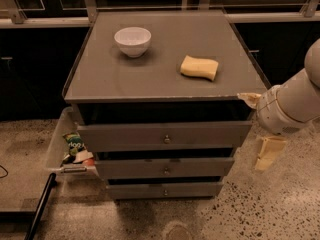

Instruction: Open top drawer

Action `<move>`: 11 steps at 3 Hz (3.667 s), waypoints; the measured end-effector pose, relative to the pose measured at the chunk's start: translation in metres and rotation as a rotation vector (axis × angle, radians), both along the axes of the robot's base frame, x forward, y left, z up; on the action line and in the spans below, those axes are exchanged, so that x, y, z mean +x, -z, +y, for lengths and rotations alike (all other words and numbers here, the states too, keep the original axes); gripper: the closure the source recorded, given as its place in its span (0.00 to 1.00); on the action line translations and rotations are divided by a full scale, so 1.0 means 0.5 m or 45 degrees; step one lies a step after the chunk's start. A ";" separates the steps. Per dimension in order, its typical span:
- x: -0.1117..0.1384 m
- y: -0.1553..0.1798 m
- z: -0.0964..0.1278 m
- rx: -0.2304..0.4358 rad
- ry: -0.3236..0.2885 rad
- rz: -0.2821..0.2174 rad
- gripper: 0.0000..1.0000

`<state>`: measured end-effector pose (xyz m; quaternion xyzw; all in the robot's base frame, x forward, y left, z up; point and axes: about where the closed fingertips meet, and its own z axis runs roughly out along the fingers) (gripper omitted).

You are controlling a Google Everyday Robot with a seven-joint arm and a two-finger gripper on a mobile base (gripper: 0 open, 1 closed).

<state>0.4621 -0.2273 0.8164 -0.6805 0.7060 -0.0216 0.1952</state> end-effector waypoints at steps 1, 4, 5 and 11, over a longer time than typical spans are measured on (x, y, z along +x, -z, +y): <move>0.021 0.051 0.023 0.015 -0.025 0.033 0.00; 0.131 0.233 0.064 0.052 -0.119 -0.027 0.00; 0.161 0.277 0.060 0.082 -0.132 -0.061 0.00; 0.273 0.365 0.071 0.230 -0.179 -0.096 0.42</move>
Offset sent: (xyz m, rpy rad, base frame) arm 0.0589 0.0319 -0.1040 -0.0150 -0.0052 0.0717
